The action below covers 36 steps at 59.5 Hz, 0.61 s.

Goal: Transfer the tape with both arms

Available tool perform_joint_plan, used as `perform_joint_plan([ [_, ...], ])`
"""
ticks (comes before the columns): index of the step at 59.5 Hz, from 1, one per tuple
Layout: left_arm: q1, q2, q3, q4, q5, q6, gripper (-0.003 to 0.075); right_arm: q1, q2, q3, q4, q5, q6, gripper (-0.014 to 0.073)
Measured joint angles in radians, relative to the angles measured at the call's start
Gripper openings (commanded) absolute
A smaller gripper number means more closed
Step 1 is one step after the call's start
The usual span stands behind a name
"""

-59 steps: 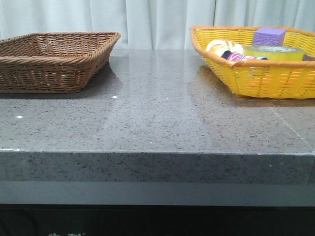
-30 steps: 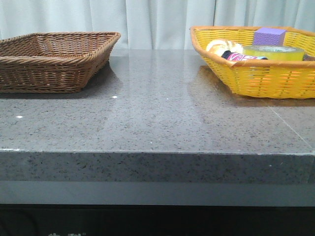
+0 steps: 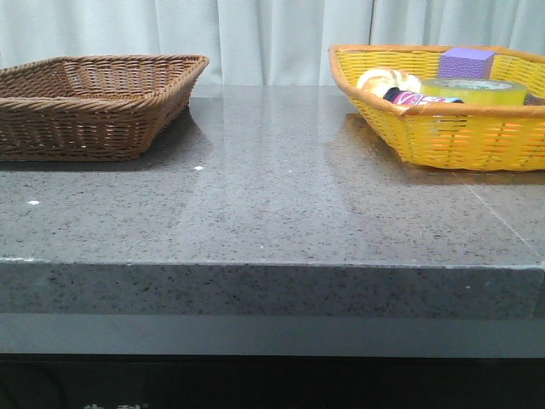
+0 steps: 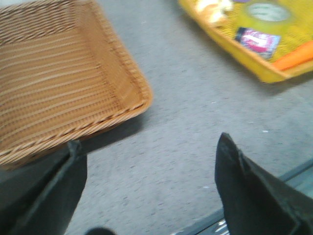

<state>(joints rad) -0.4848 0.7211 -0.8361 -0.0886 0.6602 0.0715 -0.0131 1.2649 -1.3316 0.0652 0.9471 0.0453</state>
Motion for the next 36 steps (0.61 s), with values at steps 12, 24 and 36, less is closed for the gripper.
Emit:
perform_joint_plan([
  [12, -0.128, 0.0, 0.0, 0.0, -0.051, 0.002, 0.0526, -0.029, 0.247, -0.235, 0.004, 0.121, 0.0, 0.0516],
  [24, -0.169, 0.0, 0.0, -0.004, -0.061, 0.002, 0.0526, -0.043, 0.453, -0.403, 0.004, 0.203, 0.0, 0.0516],
  [36, -0.169, 0.0, 0.0, -0.027, -0.065, 0.002, 0.0526, -0.043, 0.621, -0.537, 0.009, 0.227, 0.002, 0.0505],
])
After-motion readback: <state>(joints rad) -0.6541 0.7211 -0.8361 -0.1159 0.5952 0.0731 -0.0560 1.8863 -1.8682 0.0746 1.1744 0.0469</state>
